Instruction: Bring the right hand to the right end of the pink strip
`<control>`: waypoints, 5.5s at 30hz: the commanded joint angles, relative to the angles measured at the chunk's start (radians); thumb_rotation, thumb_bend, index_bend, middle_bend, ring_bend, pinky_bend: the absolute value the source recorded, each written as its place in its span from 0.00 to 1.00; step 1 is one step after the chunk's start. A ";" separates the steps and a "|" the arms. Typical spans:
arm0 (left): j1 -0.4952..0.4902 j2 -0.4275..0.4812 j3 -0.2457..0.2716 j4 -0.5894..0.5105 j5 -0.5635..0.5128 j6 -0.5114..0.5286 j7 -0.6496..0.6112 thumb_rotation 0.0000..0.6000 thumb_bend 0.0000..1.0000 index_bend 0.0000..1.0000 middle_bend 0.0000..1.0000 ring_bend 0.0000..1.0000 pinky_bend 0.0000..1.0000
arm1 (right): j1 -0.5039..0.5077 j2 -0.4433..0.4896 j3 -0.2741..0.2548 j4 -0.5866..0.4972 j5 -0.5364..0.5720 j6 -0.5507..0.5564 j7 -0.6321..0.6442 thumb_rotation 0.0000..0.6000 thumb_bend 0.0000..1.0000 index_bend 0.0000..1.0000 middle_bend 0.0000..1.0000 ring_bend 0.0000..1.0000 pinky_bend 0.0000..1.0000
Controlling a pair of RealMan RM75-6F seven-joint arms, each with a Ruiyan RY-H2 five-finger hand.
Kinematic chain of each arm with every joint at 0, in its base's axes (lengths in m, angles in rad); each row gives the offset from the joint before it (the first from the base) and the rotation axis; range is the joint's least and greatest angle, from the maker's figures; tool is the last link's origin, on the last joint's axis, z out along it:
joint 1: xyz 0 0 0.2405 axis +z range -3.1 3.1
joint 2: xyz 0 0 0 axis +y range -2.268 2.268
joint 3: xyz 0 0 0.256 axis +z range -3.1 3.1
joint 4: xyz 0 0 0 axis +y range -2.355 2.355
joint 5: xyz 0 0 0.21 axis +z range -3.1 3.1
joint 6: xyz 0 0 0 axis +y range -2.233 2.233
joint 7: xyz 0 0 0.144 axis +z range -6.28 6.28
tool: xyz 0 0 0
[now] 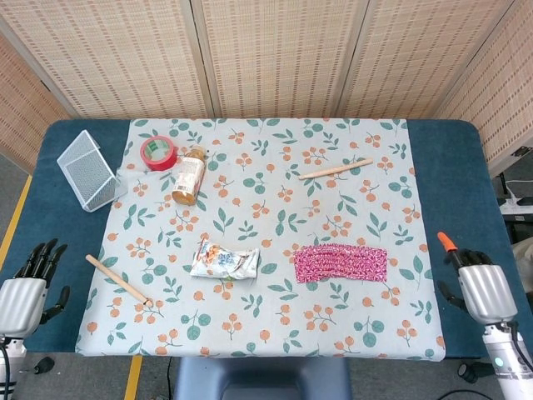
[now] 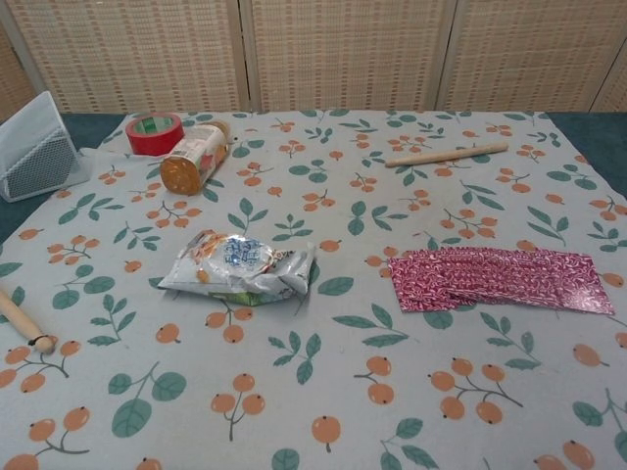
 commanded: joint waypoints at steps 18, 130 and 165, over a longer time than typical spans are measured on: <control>-0.012 0.012 0.009 0.001 -0.002 -0.027 -0.018 1.00 0.46 0.07 0.00 0.02 0.36 | 0.156 -0.091 -0.045 0.149 0.063 -0.337 0.083 1.00 0.88 0.30 0.86 0.77 0.71; -0.017 0.038 0.023 -0.029 -0.015 -0.051 -0.031 1.00 0.46 0.09 0.00 0.03 0.38 | 0.330 -0.108 -0.090 0.214 0.127 -0.570 0.186 1.00 0.97 0.34 0.87 0.78 0.71; -0.017 0.043 0.024 -0.032 -0.019 -0.055 -0.035 1.00 0.46 0.09 0.00 0.03 0.38 | 0.380 -0.159 -0.093 0.263 0.123 -0.623 0.197 1.00 0.97 0.36 0.87 0.78 0.71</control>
